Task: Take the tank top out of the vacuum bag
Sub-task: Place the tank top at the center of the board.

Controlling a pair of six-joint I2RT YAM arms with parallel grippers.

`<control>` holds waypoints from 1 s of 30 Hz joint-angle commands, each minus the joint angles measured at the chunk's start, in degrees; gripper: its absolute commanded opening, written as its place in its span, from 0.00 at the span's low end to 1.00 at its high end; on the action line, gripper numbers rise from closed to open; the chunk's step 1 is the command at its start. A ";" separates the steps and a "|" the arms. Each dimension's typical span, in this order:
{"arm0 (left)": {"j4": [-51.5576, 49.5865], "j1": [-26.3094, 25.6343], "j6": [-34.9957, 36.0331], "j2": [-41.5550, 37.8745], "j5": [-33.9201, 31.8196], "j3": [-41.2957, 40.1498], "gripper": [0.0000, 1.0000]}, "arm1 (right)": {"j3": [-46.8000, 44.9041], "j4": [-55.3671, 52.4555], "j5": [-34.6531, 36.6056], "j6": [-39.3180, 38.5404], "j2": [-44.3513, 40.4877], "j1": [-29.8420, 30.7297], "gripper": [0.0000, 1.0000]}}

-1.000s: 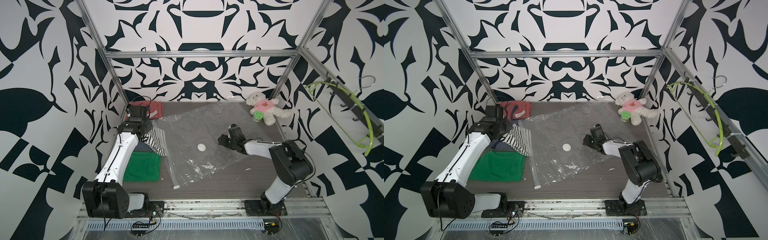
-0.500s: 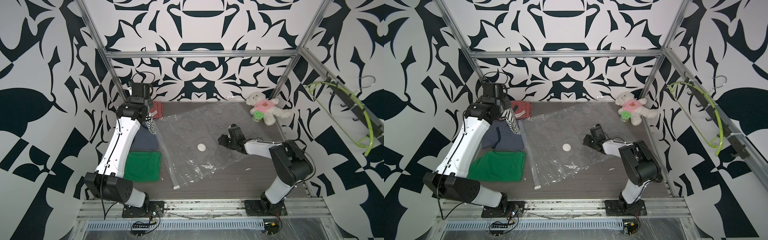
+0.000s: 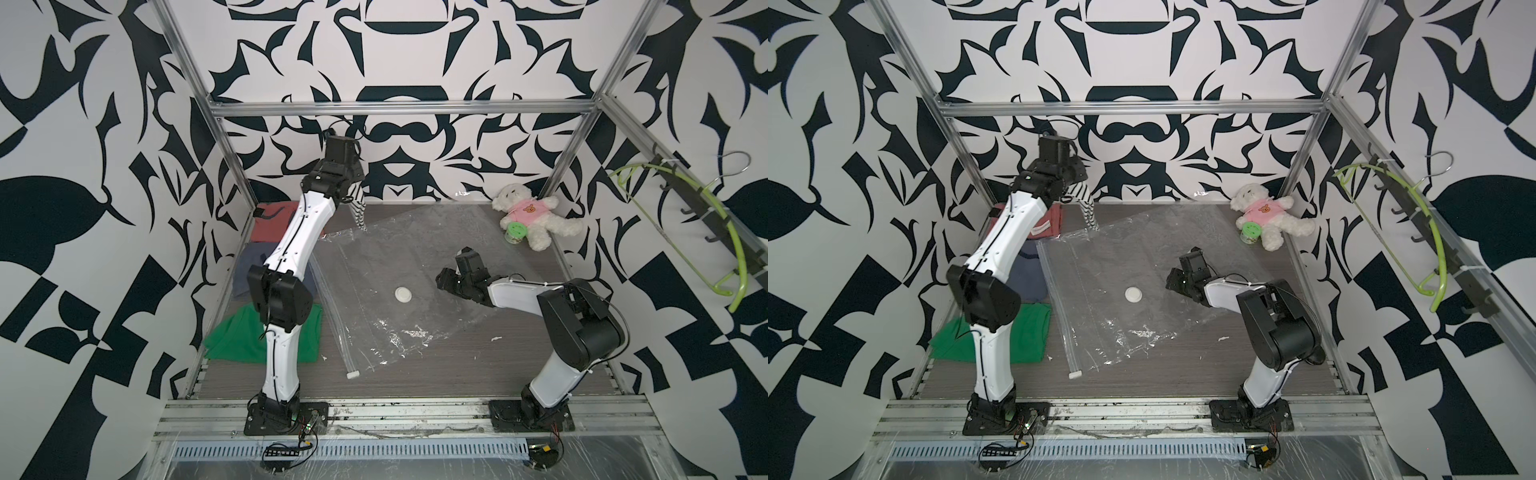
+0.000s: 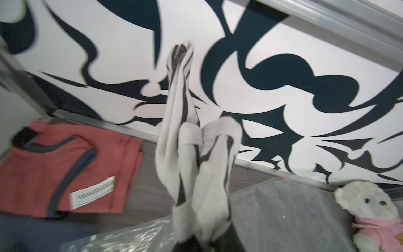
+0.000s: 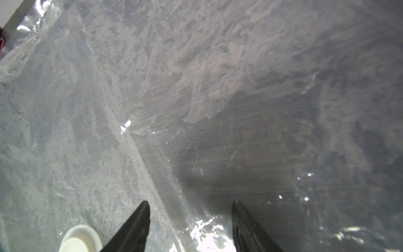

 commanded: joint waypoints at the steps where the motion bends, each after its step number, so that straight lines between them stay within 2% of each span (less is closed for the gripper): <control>1: 4.55 -3.68 -4.28 6.04 6.46 9.23 0.00 | 1.92 -1.02 0.80 0.25 0.52 0.08 0.62; 5: 10.91 -4.74 -12.03 9.87 12.00 10.59 0.00 | 1.97 -1.16 0.85 0.15 0.33 0.04 0.62; 8: 12.32 -4.46 -14.46 9.27 11.16 7.33 0.00 | 2.06 -1.69 1.20 -0.04 0.12 0.08 0.62; 10: 12.55 -2.96 -16.44 7.79 10.89 2.02 0.00 | 2.06 -1.86 1.21 -0.19 -0.10 0.06 0.62; 13: 14.98 0.62 -19.17 5.04 14.04 -9.21 0.00 | 2.14 -1.80 1.00 -0.06 -0.11 0.07 0.62; 15: 18.35 2.83 -18.40 4.15 15.20 -16.48 0.00 | 2.33 -1.93 0.45 -0.02 0.28 0.06 0.62; 17: 18.74 4.93 -16.21 5.51 17.50 -19.70 0.00 | 2.50 -1.67 -0.16 0.39 0.80 0.02 0.62; 20: 14.00 7.73 -10.83 11.19 21.48 -16.77 0.00 | 2.88 -1.75 -0.79 0.51 1.71 0.06 0.62; 23: 5.19 9.47 -6.61 16.52 24.08 -9.98 0.00 | 3.03 -1.72 -0.89 0.51 1.83 0.08 0.62; 27: 4.00 9.62 -1.66 18.19 21.15 -8.62 0.00 | 3.10 -1.80 -0.55 0.43 2.07 0.02 0.62; 30: 0.04 9.73 1.44 20.60 19.19 -4.16 0.03 | 3.43 -2.06 -0.71 0.42 2.66 0.09 0.62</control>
